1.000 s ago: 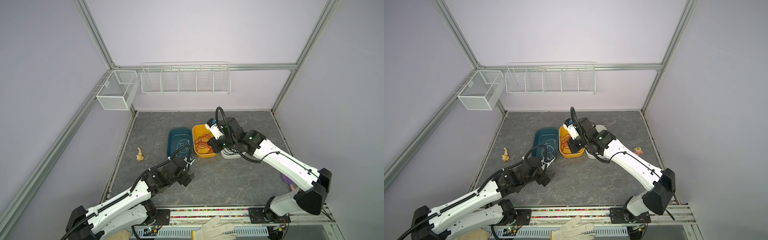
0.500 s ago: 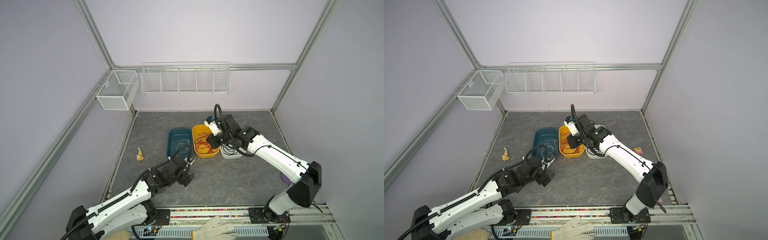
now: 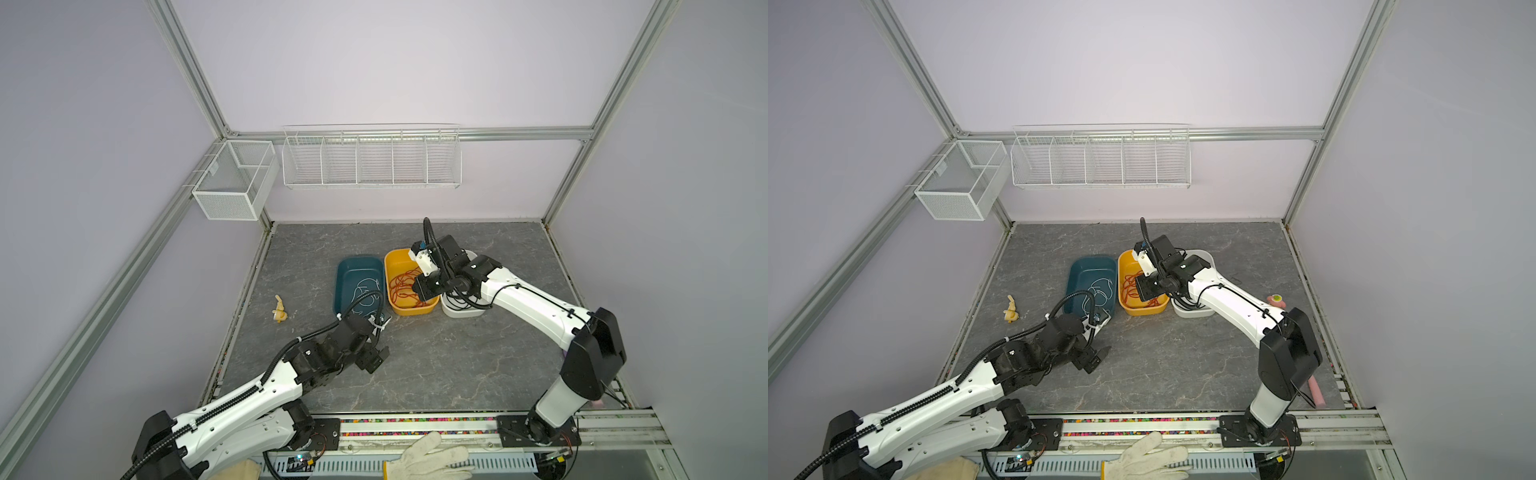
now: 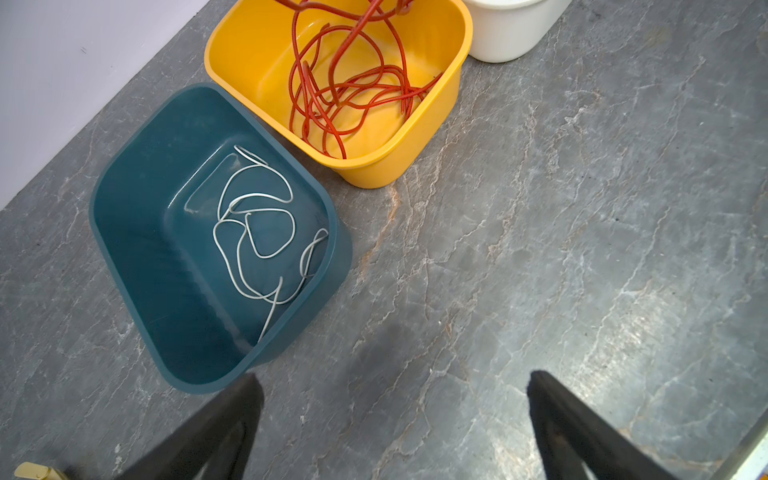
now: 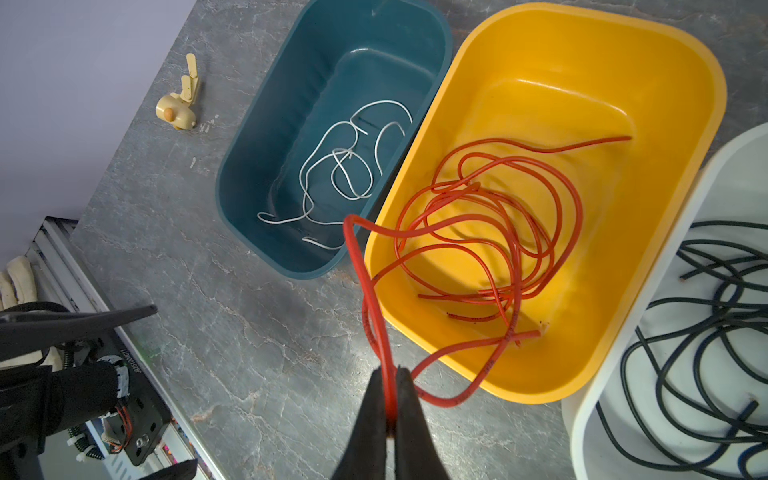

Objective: Untangle the cables
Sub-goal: 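Lower the short red cable into the yellow tub and open the right gripper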

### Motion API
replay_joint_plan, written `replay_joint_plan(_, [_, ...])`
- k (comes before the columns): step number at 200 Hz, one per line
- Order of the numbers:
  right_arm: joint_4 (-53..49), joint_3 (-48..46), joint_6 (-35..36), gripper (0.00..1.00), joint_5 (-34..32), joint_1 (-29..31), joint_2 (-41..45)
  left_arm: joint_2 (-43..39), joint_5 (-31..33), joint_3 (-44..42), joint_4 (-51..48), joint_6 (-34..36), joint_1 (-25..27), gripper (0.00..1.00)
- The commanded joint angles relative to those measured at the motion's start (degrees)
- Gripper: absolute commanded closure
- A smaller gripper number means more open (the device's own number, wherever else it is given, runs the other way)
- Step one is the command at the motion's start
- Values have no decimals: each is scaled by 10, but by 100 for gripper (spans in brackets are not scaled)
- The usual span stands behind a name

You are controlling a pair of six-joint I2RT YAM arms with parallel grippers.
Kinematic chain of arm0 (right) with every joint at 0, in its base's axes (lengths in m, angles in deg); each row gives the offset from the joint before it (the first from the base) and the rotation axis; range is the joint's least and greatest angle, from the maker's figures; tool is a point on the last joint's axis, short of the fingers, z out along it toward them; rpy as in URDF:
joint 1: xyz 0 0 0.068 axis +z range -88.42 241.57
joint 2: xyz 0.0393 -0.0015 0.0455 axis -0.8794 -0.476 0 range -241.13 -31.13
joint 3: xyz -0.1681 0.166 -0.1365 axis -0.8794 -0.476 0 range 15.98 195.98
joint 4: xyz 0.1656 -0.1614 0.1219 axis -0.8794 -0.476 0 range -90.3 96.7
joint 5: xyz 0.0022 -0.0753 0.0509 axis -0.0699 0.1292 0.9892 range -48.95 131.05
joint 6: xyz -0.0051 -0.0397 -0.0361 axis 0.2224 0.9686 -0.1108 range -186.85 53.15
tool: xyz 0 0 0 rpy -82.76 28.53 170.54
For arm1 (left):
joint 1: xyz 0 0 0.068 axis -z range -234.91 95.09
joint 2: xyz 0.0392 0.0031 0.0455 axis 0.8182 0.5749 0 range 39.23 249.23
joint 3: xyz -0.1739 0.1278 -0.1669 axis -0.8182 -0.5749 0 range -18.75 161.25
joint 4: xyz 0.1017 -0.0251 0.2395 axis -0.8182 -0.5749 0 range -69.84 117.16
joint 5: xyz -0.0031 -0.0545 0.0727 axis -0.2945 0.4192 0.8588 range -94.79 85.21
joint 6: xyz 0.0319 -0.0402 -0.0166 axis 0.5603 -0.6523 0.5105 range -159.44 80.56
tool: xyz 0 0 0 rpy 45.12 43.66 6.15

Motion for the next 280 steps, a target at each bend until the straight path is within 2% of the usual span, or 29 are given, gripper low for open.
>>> replay_joint_plan(1, [19,-18,-14,94,4,-7,-12,1,-5,8,-7,13,3,1])
replay_joint_plan(65, [30,-23,-21,94,3,-18,-55,2,-4,8,-8,12,4,1])
replay_joint_plan(202, [2,31,-25,93,-12,-33,-153,9,-4,9,-10,12,4,1])
replay_joint_plan(280, [2,24,-28,93,-8,-31,-119,15,-4,12,-12,12,5,1])
